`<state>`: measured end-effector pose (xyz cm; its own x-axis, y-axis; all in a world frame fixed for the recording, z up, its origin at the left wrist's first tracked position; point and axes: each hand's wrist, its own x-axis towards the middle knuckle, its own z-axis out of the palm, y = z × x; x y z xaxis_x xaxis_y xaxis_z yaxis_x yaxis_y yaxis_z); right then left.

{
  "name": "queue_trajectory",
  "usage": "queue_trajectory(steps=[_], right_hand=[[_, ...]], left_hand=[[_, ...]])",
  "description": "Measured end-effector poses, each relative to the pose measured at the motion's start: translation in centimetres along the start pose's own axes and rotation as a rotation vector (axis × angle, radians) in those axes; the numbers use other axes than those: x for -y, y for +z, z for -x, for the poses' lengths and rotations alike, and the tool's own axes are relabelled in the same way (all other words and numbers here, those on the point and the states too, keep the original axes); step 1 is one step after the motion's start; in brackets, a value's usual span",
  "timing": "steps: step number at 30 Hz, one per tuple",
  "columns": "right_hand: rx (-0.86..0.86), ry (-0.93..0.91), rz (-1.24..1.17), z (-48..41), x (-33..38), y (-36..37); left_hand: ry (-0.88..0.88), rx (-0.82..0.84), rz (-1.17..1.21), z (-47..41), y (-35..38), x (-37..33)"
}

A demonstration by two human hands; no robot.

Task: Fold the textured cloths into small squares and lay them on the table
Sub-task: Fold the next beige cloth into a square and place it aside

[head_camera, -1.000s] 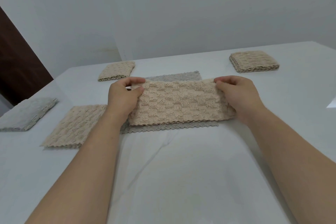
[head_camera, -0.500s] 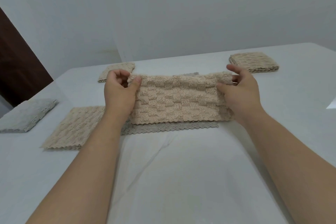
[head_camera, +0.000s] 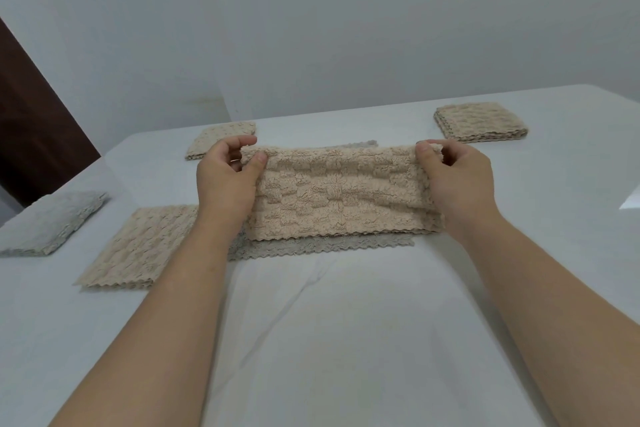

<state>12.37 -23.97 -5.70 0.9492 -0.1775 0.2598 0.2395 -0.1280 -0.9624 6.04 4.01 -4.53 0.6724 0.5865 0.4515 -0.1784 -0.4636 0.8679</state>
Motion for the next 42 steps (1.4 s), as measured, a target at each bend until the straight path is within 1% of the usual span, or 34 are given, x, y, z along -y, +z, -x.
queue_trajectory(steps=[5, 9, 13, 16, 21, 25, 27, 33, 37, 42], right_hand=[[-0.008, -0.068, 0.089, 0.2, 0.4, 0.3], [-0.013, -0.148, 0.15, 0.7, 0.9, 0.2], [-0.022, -0.174, 0.107, 0.7, 1.5, -0.3], [0.026, -0.182, 0.052, 0.7, 1.5, -0.4], [0.105, -0.156, 0.001, 0.3, 0.8, -0.1], [0.065, -0.112, -0.09, -0.1, 0.5, -0.2], [0.03, -0.113, -0.098, -0.2, 0.4, -0.2], [-0.035, -0.121, 0.054, -0.4, 0.2, -0.2], [-0.037, -0.16, 0.127, -0.3, 0.5, -0.3], [-0.052, -0.199, 0.115, 0.5, 1.4, -0.4]], left_hand=[[0.031, -0.018, -0.038, 0.1, 0.0, -0.3], [0.091, -0.019, -0.15, 0.4, -0.2, -0.8], [0.198, -0.05, -0.254, 0.6, -0.5, -1.5], [0.194, -0.079, -0.312, 0.4, -0.7, -1.5], [0.088, -0.067, -0.281, 0.0, -0.9, -0.9], [-0.033, -0.029, -0.131, -0.5, -0.8, -0.3], [-0.086, -0.021, -0.036, -0.6, -0.8, -0.4], [-0.074, -0.083, -0.024, -0.1, -0.3, -0.7], [-0.04, -0.093, -0.08, 0.2, -0.2, -1.0], [0.031, -0.103, -0.111, 0.8, 0.2, -2.0]])
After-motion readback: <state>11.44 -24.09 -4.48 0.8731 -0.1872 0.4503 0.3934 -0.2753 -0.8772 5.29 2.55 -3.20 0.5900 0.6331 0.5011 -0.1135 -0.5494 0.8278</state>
